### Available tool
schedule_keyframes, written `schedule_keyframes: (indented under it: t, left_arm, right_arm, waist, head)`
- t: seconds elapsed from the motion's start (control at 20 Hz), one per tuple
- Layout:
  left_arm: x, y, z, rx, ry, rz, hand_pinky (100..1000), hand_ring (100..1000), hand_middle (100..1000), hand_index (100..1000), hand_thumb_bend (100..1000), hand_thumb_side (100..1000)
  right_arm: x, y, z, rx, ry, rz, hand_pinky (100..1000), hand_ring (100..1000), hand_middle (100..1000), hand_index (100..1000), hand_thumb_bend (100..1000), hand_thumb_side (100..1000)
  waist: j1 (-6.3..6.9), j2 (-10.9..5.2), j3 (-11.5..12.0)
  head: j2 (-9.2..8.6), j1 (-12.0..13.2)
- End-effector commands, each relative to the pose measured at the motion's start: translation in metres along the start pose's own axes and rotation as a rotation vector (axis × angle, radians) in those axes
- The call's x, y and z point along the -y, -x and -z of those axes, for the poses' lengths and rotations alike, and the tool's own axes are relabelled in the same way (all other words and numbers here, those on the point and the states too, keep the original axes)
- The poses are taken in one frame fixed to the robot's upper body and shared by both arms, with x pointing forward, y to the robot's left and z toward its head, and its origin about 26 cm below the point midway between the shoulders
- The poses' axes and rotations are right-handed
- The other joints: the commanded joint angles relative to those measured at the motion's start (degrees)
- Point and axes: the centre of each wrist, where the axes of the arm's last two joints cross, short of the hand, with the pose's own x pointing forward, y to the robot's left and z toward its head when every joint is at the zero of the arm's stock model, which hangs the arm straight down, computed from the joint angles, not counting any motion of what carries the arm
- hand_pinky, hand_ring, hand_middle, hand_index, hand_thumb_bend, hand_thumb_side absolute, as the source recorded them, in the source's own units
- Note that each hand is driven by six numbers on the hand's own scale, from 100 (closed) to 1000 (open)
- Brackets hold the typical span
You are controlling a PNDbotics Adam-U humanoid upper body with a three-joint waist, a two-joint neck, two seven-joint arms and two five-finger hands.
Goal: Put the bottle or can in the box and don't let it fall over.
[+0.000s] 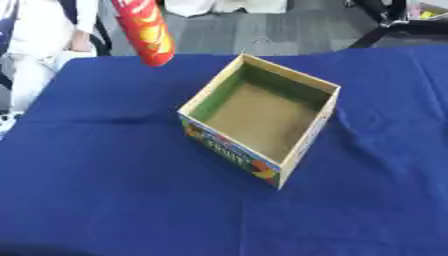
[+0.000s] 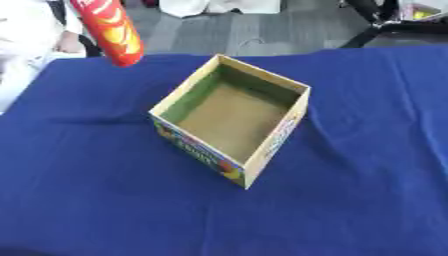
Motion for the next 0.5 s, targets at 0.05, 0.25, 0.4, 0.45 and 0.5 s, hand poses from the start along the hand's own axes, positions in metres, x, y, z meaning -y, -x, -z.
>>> schedule_keyframes:
  t: [0.05, 0.25, 0.4, 0.45, 0.5]
  left_arm:
    - [-0.020, -0.022, 0.005, 0.056, -0.033, 0.027, 100, 100, 100, 108, 553, 100]
    - [-0.022, -0.037, 0.013, 0.101, -0.035, 0.018, 100, 100, 100, 108, 540, 100]
    - [-0.022, -0.049, 0.020, 0.138, -0.033, -0.001, 100, 100, 100, 108, 524, 100]
    - [-0.022, -0.053, 0.022, 0.153, -0.030, -0.006, 100, 100, 100, 108, 528, 100]
    - [-0.021, -0.057, 0.024, 0.165, -0.027, -0.009, 100, 100, 100, 108, 529, 100]
  right_arm:
    - [0.004, -0.006, 0.005, 0.015, -0.019, -0.020, 1000, 692, 742, 964, 100, 714]
    - [0.004, -0.006, 0.005, 0.012, -0.022, -0.022, 1000, 691, 741, 963, 100, 715]
    - [0.004, -0.006, 0.005, 0.009, -0.023, -0.020, 1000, 690, 741, 963, 100, 716]
    - [0.004, -0.006, 0.005, 0.008, -0.024, -0.019, 1000, 690, 741, 964, 100, 717]
    - [0.004, -0.005, 0.006, 0.007, -0.024, -0.018, 1000, 690, 741, 964, 100, 716]
  waist:
    - [-0.18, -1.67, 0.10]
    - [-0.02, -1.77, 0.21]
    - [0.13, -1.83, 0.23]
    - [0.18, -1.83, 0.19]
    - [0.21, -1.84, 0.15]
  head:
    - [0.24, -0.07]
    - [0.30, -0.08]
    - [0.30, -0.13]
    - [0.29, -0.14]
    - [0.30, -0.16]
